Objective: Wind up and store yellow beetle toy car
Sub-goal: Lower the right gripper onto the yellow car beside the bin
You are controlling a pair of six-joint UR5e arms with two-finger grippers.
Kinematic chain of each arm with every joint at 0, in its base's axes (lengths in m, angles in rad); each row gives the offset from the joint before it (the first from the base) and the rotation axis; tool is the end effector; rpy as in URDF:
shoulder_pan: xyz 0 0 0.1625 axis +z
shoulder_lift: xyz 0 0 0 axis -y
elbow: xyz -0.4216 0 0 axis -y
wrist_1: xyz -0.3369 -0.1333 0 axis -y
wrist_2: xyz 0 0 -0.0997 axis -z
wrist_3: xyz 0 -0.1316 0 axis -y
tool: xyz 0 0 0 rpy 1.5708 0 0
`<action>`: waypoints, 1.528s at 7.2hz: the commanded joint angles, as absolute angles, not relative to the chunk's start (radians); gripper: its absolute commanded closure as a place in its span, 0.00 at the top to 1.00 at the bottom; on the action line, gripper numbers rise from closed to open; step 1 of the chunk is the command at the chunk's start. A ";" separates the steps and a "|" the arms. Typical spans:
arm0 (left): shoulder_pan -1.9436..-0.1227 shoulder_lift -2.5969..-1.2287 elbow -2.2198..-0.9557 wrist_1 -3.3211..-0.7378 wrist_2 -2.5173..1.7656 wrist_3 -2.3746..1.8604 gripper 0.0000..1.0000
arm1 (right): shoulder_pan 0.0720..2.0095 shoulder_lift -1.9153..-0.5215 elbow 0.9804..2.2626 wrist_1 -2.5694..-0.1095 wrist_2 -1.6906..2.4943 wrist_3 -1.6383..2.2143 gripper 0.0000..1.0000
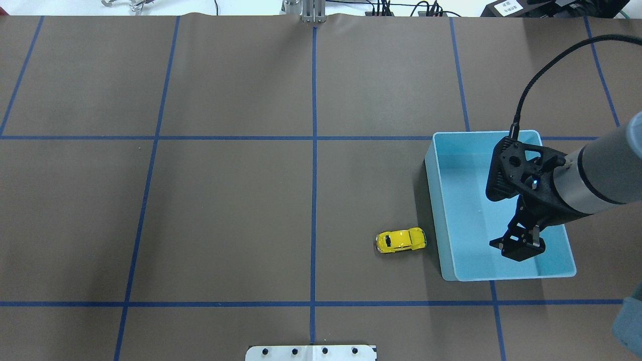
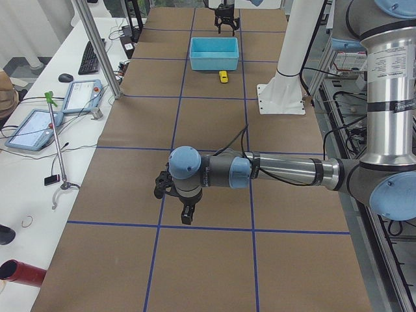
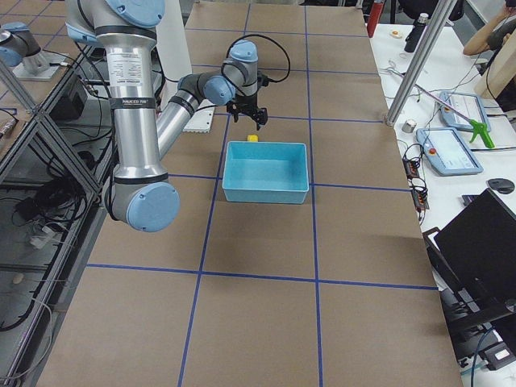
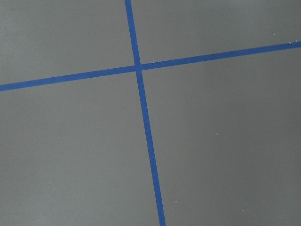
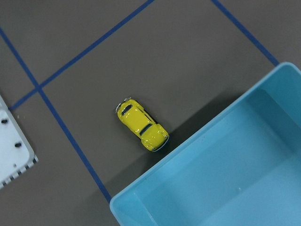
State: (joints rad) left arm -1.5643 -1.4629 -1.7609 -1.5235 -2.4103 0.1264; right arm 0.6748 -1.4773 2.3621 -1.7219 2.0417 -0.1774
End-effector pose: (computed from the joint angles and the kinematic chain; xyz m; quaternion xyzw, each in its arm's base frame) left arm -0.0328 -0.3933 0.6383 0.0403 0.4058 0.0677 0.9106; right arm -0.2705 -0.3107 0.3419 0.2499 -0.3265 -0.5360 0.7373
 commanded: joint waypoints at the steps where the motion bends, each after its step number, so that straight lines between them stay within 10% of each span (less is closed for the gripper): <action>1: -1.565 -1.476 -1.763 -1.525 -2.408 0.124 1.00 | 0.638 -1.386 2.297 -1.784 1.955 -0.313 1.00; 11: -1.565 -1.471 -1.750 -1.525 -2.408 0.124 1.00 | 0.380 -1.138 1.981 -1.829 1.709 -0.388 1.00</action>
